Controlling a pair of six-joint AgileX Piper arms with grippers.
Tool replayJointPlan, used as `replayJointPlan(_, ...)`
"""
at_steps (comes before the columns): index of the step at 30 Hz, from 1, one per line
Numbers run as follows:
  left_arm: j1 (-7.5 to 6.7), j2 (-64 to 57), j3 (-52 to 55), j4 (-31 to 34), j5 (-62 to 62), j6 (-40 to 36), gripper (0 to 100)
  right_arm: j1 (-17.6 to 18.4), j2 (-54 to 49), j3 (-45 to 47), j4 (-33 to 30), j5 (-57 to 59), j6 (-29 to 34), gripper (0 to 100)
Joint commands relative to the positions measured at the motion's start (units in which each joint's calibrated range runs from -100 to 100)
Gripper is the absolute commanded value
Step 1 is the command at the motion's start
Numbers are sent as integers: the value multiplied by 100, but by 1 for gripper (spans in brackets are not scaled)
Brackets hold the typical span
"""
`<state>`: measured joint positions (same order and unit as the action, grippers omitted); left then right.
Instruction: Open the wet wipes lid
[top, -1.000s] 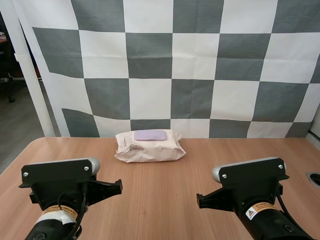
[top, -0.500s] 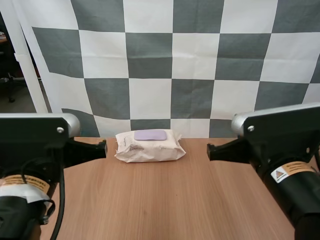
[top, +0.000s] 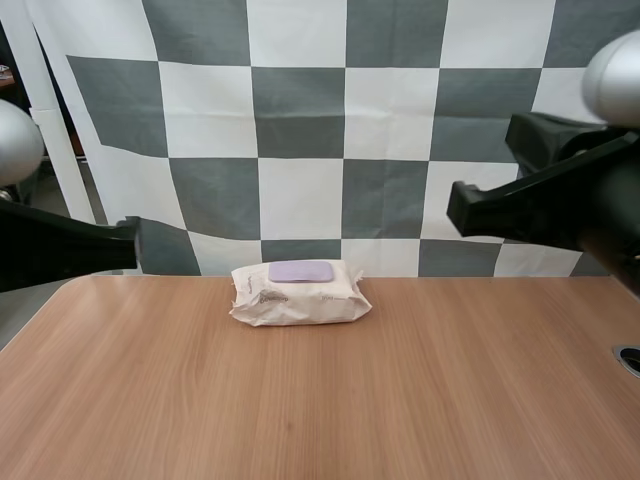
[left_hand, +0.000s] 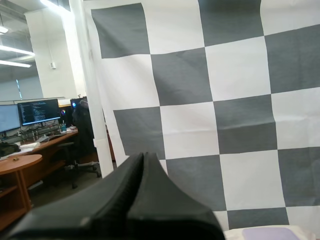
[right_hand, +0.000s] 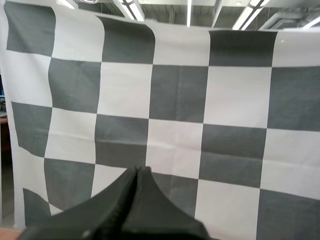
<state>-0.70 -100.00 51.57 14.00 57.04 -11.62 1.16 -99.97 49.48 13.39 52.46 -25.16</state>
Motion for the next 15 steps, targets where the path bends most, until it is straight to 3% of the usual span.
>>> replayJointPlan(1, -3, 0, -449, 0, 205, 192, 0, -1, -3, -520, 1, 262, -257, 0)
replayJointPlan(6, -3, 0, -917, 0, 188, 471, 0, -1, -3, -1166, 1, 443, -1194, 0)
replayJointPlan(15, -3, 0, -967, 537, -278, 915, 0, -1, 187, -1291, -72, 902, -1322, 0)
